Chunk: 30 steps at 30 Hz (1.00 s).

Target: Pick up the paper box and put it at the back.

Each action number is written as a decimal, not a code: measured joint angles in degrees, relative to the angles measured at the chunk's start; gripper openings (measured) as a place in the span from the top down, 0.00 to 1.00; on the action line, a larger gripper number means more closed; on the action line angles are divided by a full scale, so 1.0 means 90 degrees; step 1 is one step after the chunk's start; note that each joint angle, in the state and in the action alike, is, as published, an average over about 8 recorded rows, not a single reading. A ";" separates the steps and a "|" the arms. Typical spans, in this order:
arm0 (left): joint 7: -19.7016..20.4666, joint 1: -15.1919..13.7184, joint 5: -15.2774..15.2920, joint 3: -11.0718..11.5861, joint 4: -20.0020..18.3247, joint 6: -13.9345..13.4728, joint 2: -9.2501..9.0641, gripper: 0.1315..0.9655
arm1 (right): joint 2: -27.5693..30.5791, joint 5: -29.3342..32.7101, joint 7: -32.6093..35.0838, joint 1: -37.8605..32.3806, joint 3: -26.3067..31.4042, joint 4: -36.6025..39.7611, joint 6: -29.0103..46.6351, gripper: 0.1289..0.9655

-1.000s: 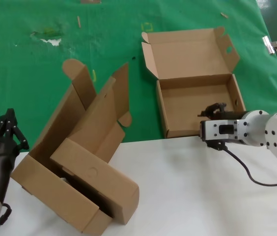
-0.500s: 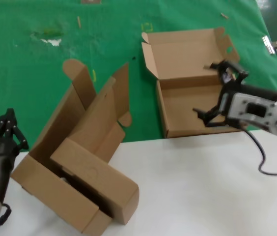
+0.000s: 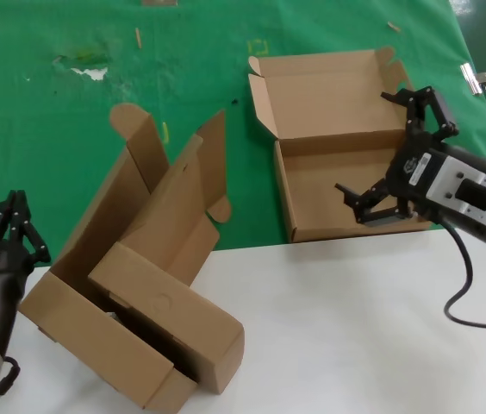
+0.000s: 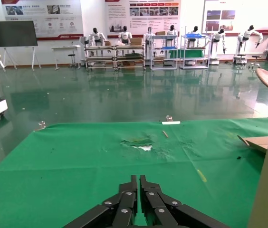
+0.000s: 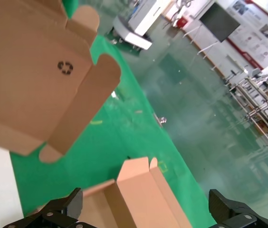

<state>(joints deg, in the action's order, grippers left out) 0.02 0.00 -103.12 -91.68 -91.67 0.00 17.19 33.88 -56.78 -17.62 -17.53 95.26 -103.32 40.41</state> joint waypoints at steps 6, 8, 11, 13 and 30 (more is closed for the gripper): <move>0.0000 0.0000 0.0000 0.0000 0.0000 0.0000 0.0000 0.92 | -0.0154 -0.0424 0.0162 0.0161 -0.0033 0.0108 -0.0369 0.04; 0.0000 0.0000 -0.0001 0.0000 0.0000 0.0000 0.0000 0.89 | -0.0207 -0.0570 0.0218 0.0217 -0.0045 0.0145 -0.0497 0.04; 0.0000 0.0000 -0.0001 0.0000 0.0000 0.0000 0.0000 0.86 | -0.0287 -0.0796 0.0304 0.0301 -0.0062 0.0201 -0.0694 0.02; 0.0000 0.0000 -0.0001 0.0000 0.0000 0.0000 0.0000 0.82 | -0.0341 -0.0945 0.0360 0.0357 -0.0073 0.0238 -0.0824 0.01; 0.0000 0.0000 -0.0001 0.0000 0.0000 0.0000 0.0000 0.46 | -0.0798 -0.2214 0.0842 0.0837 -0.0172 0.0557 -0.1930 0.00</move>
<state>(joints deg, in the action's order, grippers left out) 0.02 0.00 -103.12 -91.67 -91.67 0.00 17.19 26.70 -76.70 -10.04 -10.00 93.71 -98.31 23.05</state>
